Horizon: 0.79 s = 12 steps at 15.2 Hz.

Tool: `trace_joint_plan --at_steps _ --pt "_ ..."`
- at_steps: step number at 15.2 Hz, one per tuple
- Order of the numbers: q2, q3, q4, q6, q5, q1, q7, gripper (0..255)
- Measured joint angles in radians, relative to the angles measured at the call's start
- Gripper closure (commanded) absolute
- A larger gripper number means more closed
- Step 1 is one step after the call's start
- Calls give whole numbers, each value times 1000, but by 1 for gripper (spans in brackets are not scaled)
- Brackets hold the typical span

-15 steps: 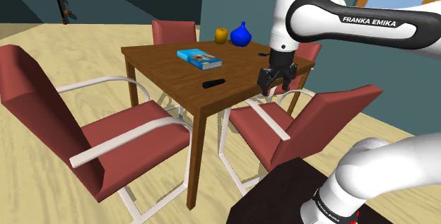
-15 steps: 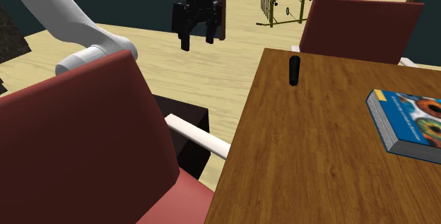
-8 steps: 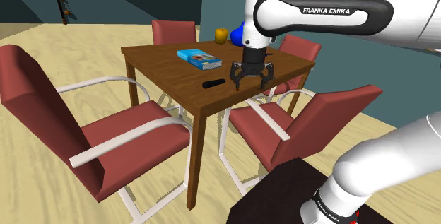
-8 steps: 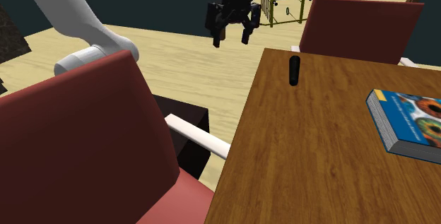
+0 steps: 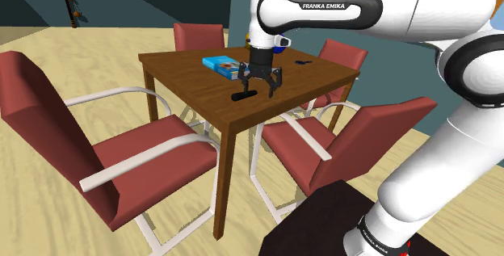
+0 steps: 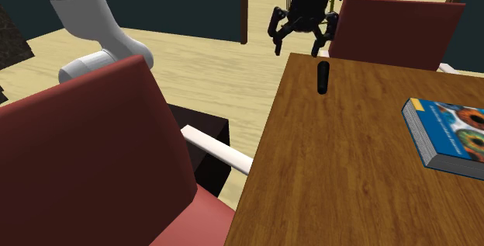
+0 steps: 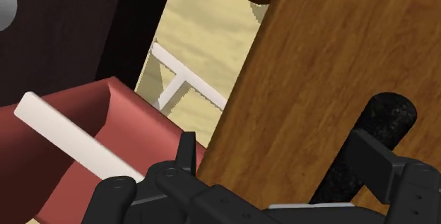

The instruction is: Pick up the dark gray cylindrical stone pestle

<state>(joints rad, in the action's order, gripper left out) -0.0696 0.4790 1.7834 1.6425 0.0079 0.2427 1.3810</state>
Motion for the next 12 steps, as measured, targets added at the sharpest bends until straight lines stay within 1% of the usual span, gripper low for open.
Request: trace_joint_plan --at_steps 2,4,6,12 --pt "83 8 -78 4 -30 1 128 0" --pt "167 6 -174 -10 -61 -3 248 0" --pt "222 1 -227 -6 -82 -11 336 0" --pt "227 -5 -157 71 -84 -7 363 0"
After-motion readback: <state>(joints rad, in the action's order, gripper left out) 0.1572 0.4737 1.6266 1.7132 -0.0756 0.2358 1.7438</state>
